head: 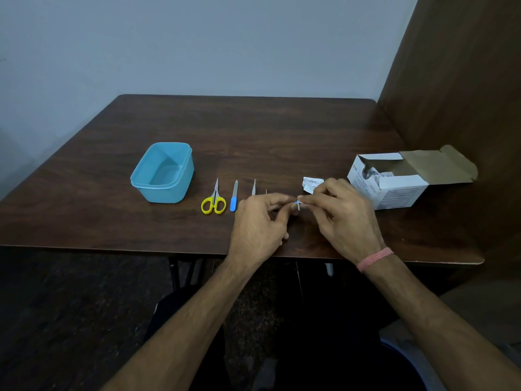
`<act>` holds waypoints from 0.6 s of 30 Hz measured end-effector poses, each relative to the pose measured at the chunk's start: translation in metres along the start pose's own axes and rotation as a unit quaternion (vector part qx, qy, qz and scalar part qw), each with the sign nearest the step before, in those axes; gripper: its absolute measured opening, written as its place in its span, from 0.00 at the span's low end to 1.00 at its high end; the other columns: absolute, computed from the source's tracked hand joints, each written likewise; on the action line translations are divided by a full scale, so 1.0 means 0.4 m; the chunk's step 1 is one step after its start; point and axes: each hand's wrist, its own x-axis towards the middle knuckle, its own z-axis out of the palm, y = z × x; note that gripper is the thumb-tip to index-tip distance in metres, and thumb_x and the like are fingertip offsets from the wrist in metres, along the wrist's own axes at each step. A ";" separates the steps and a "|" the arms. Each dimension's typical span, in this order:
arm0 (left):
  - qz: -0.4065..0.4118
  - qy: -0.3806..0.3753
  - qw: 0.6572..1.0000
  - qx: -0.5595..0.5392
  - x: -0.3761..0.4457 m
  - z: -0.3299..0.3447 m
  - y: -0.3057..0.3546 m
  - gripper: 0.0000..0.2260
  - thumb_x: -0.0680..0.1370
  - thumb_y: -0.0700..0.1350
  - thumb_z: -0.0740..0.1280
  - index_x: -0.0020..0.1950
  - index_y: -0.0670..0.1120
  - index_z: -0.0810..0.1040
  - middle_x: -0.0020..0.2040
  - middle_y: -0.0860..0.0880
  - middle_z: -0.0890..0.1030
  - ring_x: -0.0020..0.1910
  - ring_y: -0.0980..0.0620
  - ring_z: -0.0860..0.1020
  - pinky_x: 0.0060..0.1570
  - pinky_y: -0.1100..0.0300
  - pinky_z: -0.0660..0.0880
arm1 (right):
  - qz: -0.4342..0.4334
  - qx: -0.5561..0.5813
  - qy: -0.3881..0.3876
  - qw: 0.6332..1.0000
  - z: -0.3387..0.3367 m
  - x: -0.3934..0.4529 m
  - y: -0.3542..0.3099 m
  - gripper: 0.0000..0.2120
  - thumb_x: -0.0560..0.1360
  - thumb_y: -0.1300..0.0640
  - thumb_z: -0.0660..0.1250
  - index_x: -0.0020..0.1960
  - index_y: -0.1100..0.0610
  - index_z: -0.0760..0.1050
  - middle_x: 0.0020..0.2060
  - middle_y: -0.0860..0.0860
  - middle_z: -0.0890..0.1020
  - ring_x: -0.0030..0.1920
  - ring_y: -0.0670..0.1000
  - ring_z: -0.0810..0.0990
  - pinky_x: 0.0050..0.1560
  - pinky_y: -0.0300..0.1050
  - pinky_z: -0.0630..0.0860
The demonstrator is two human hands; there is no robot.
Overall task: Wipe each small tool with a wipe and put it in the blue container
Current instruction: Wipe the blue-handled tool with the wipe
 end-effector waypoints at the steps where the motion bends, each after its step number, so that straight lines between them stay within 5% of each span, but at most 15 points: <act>1: -0.001 -0.002 1.000 -0.003 0.000 0.000 -0.001 0.08 0.86 0.43 0.73 0.57 0.53 0.91 0.44 0.56 0.90 0.27 0.55 0.84 0.26 0.60 0.78 | -0.001 -0.002 0.002 1.000 -0.001 -0.001 -0.001 0.04 0.82 0.58 0.76 0.55 0.53 0.90 0.46 0.48 0.81 0.45 0.51 0.76 0.42 0.42 0.71; 11: -0.028 -0.004 0.999 -0.039 0.006 -0.008 -0.002 0.04 0.83 0.45 0.78 0.56 0.51 0.92 0.42 0.55 0.90 0.28 0.56 0.82 0.28 0.60 0.79 | 0.001 -0.014 0.005 1.000 -0.003 0.003 -0.003 0.05 0.81 0.59 0.76 0.56 0.53 0.89 0.47 0.48 0.81 0.46 0.51 0.78 0.40 0.48 0.77; 18: -0.027 -0.015 0.998 -0.056 0.009 -0.015 -0.007 0.05 0.83 0.45 0.78 0.57 0.51 0.92 0.42 0.53 0.90 0.28 0.56 0.81 0.28 0.58 0.79 | 0.028 0.010 -0.022 0.999 -0.003 0.004 0.001 0.16 0.83 0.58 0.75 0.70 0.53 0.84 0.55 0.50 0.79 0.47 0.50 0.81 0.40 0.51 0.83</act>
